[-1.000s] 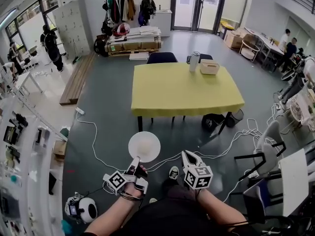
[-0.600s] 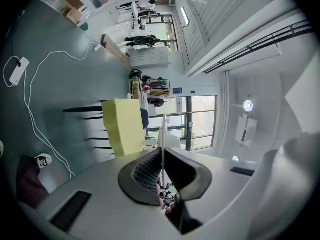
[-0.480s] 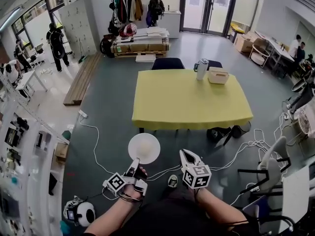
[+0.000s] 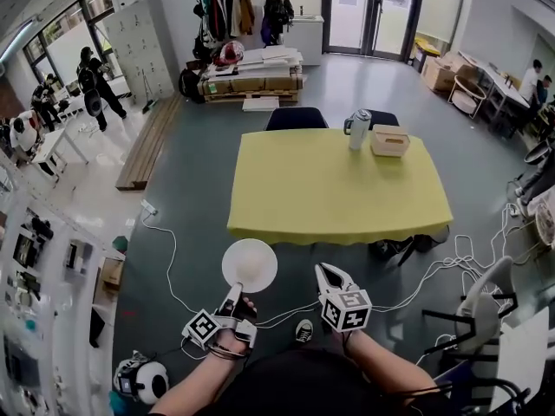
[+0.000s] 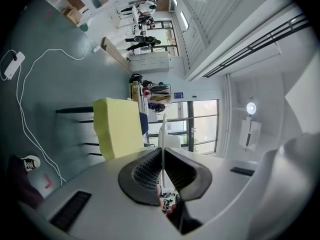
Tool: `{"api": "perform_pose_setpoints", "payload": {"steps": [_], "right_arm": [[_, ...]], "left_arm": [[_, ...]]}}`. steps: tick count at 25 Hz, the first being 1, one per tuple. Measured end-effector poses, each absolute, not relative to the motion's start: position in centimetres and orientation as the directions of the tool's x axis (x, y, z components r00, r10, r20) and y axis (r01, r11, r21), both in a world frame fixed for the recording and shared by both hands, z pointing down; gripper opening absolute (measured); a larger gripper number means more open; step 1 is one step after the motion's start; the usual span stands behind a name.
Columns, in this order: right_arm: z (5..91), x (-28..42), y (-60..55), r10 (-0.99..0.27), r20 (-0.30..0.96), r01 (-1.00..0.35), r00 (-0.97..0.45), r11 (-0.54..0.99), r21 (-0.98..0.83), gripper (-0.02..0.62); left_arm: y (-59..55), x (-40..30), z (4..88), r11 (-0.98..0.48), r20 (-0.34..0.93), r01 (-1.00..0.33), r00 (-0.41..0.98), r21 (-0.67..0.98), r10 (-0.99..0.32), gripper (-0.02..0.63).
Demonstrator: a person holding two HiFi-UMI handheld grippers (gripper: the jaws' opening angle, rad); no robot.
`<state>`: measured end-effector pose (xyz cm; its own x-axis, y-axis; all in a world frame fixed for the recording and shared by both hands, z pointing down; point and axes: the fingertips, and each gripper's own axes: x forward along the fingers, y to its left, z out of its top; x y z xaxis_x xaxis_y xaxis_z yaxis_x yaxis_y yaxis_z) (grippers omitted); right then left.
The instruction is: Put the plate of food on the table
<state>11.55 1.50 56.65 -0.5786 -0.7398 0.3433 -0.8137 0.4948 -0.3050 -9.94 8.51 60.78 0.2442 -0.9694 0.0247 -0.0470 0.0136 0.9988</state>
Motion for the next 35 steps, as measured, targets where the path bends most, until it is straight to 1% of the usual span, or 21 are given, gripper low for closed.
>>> {"api": "perform_pose_setpoints", "payload": {"steps": [9, 12, 20, 27, 30, 33, 35], "right_arm": [[57.4, 12.7, -4.9, -0.706, 0.348, -0.786, -0.617, 0.525, -0.327, 0.012], [57.8, 12.7, -6.8, -0.693, 0.355, -0.778, -0.627, 0.533, -0.333, 0.012], [57.4, 10.4, -11.1, -0.673, 0.350, -0.758, -0.651, 0.560, -0.334, 0.012], [58.1, 8.1, -14.2, -0.682, 0.363, -0.772, -0.634, 0.538, -0.337, 0.012], [58.0, 7.5, -15.8, -0.695, 0.371, -0.787, -0.616, 0.520, -0.332, 0.012], [57.6, 6.2, -17.9, -0.710, 0.369, -0.799, -0.600, 0.508, -0.323, 0.012], [57.3, 5.1, -19.1, -0.722, 0.365, -0.807, -0.588, 0.497, -0.319, 0.012]], "left_arm": [[3.0, -9.1, 61.1, 0.007, 0.018, -0.063, 0.188, 0.998, -0.982, 0.023], [1.4, -8.7, 61.0, 0.004, 0.012, -0.046, 0.166, 0.999, -0.986, 0.023], [-2.4, -10.1, 61.2, 0.019, 0.028, -0.062, 0.144, 0.998, -0.989, 0.023], [-7.0, -11.8, 61.5, 0.021, 0.029, -0.047, 0.188, 0.999, -0.982, 0.023], [-9.2, -12.7, 61.7, 0.023, 0.034, -0.053, 0.220, 0.998, -0.975, 0.023], [-11.8, -13.9, 61.2, -0.001, 0.011, -0.047, 0.249, 0.999, -0.968, 0.023], [-13.1, -14.8, 61.7, 0.009, 0.023, -0.055, 0.271, 0.998, -0.962, 0.023]]}}
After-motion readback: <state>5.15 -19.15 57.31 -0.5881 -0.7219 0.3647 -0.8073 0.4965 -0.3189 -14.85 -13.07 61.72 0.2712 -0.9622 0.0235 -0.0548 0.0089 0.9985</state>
